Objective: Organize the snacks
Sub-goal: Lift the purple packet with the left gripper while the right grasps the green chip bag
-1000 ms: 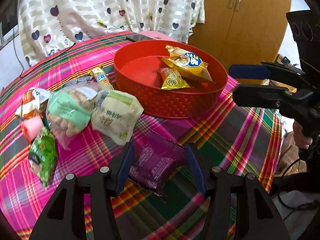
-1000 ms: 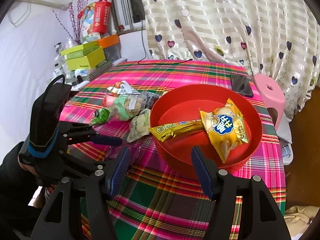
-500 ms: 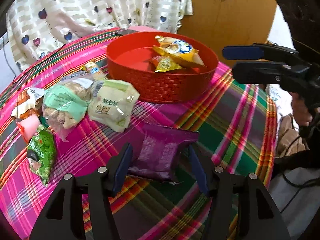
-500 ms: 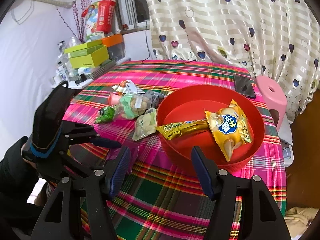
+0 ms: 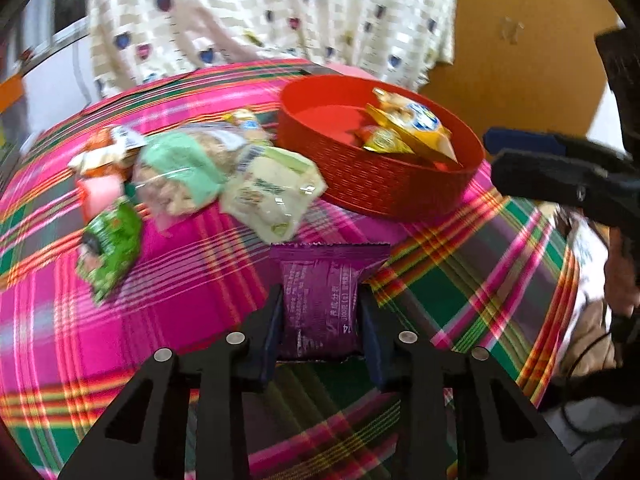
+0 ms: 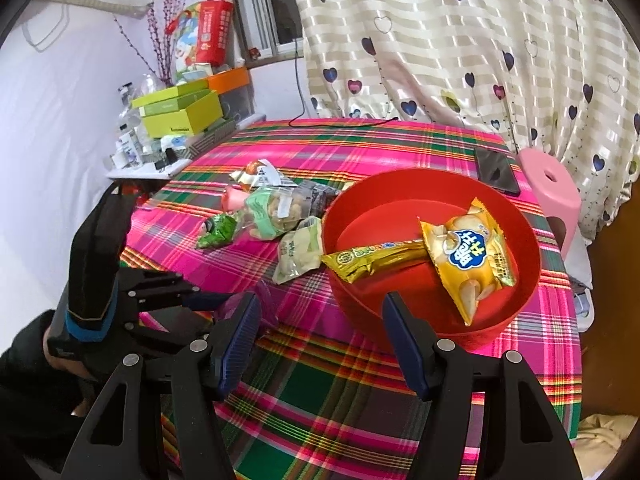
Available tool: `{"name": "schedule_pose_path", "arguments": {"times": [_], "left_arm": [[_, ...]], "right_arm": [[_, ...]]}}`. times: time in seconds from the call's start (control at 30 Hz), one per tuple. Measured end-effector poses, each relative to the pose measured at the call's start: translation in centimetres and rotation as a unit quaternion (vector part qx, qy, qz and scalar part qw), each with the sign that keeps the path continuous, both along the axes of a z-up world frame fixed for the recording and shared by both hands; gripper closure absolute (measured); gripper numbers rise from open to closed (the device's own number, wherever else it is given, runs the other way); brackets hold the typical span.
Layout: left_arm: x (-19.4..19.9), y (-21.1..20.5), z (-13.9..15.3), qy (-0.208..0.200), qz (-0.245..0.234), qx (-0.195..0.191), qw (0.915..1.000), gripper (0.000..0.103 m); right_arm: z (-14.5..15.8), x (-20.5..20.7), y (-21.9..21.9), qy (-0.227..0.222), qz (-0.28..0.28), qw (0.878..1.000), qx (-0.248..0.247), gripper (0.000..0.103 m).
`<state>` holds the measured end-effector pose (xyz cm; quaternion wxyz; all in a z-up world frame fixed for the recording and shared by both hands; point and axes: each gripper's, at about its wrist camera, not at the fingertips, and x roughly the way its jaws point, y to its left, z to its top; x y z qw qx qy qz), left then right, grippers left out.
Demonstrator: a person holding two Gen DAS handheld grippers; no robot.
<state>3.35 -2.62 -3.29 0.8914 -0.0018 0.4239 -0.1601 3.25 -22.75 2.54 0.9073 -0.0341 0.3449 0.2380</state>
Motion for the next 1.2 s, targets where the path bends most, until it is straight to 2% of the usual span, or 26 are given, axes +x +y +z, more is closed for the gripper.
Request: {"name": "schedule_pose_path", "arguments": {"times": [0.2,0.47,0.77,0.97,1.2], "left_arm": [[-0.9,2.2,1.0,-0.014,0.053,-0.031,0.998,0.067],[-1.6,5.5,1.4,-0.021,0.113,-0.047,0.9923,0.067],[-2.5,9.2,2.0,-0.035,0.165,-0.056,0.984,0.067],[-3.5,11.7,2.0,-0.041,0.197,-0.061,0.9777,0.067],[-4.6,14.2,2.2,-0.052,0.225,-0.068,0.9705,0.067]], "right_arm": [[-0.1,0.5,1.1,0.003,0.012,1.0,0.0,0.039],[-0.4,1.6,3.2,0.009,0.035,0.999,-0.006,0.039],[-0.9,3.7,7.6,0.018,0.077,0.997,-0.02,0.039],[-1.7,5.4,11.1,0.036,0.103,0.994,-0.02,0.039],[-3.1,7.9,15.2,0.077,0.117,0.99,-0.007,0.039]]}}
